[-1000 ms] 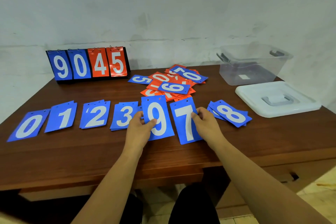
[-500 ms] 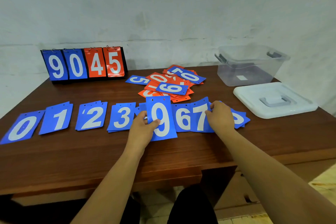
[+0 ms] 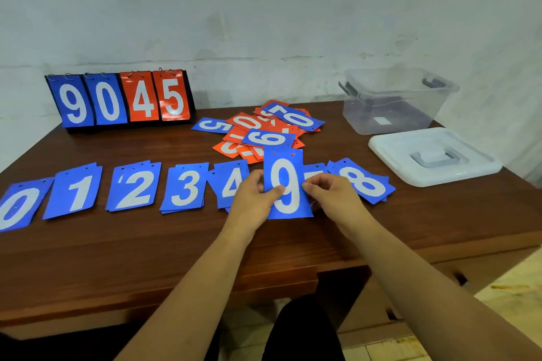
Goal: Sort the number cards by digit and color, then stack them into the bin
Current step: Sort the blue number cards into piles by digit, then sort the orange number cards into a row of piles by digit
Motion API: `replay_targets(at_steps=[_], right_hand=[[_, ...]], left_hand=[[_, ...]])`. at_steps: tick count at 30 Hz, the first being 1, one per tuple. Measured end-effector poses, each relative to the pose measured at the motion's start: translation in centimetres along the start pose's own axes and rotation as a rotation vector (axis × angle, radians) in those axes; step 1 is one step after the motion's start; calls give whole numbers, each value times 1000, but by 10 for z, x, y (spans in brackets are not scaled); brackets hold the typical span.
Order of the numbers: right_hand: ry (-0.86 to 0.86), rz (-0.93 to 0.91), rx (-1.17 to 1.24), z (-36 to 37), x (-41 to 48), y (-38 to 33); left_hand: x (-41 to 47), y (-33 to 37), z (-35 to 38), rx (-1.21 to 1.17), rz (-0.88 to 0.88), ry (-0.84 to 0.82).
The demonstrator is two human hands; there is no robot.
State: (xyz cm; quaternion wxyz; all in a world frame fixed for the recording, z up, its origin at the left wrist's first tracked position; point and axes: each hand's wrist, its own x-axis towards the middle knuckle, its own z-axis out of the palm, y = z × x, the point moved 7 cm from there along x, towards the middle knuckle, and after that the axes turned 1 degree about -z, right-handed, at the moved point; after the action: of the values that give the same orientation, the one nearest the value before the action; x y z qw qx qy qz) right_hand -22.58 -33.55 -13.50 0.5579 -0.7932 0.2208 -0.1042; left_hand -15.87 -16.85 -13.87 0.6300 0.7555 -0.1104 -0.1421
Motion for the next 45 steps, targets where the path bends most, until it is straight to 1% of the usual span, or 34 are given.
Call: replay_targets(at_steps=[4, 6, 9, 11, 13, 15, 18, 20, 25, 27, 29, 30, 31, 32, 33, 34, 36, 38, 40, 41, 43, 45], right_hand=[[170, 22, 34, -43, 13, 15], [276, 12, -1, -75, 20, 21], [425, -24, -96, -126, 33, 29], [480, -26, -150, -151, 39, 32], [515, -36, -216, -171, 45, 35], [530, -40, -307, -184, 51, 37], [564, -48, -381, -201, 60, 41], [573, -48, -424, -211, 68, 43], [567, 18, -572, -226, 87, 54], [563, 53, -683, -227, 90, 59], [622, 14, -837, -226, 86, 54], [668, -43, -843, -223, 80, 49], [682, -119, -787, -215, 73, 42], [649, -216, -722, -203, 67, 35], [566, -306, -674, -186, 61, 29], [448, -367, -647, -167, 56, 25], [210, -417, -666, -129, 42, 24], [80, -431, -723, -106, 34, 31], [22, -399, -793, -95, 35, 41], [16, -378, -825, -93, 37, 44], [49, -349, -844, -94, 40, 48], [120, -350, -850, -95, 40, 45]], left_hand=[[6, 14, 32, 152, 48, -25], [7, 23, 51, 284, 141, -49], [8, 33, 91, 527, 352, -123], [9, 33, 121, 678, 465, -182], [10, 32, 147, 818, 525, -219], [14, 29, 168, 954, 535, -266], [20, 24, 186, 1114, 552, -334], [24, 24, 188, 1138, 564, -335], [30, 23, 187, 1095, 580, -338], [33, 22, 187, 1085, 568, -359], [34, 21, 185, 1075, 571, -374], [34, 22, 184, 1057, 576, -380], [33, 24, 182, 1032, 581, -381], [32, 25, 178, 1003, 586, -371], [31, 28, 172, 974, 597, -341], [31, 31, 164, 954, 615, -288], [31, 34, 139, 970, 620, -148], [34, 25, 110, 1045, 525, -67], [35, 13, 89, 1125, 450, -85], [34, 8, 84, 1148, 456, -120], [31, 5, 79, 1159, 494, -197], [30, 4, 74, 1145, 498, -234]])
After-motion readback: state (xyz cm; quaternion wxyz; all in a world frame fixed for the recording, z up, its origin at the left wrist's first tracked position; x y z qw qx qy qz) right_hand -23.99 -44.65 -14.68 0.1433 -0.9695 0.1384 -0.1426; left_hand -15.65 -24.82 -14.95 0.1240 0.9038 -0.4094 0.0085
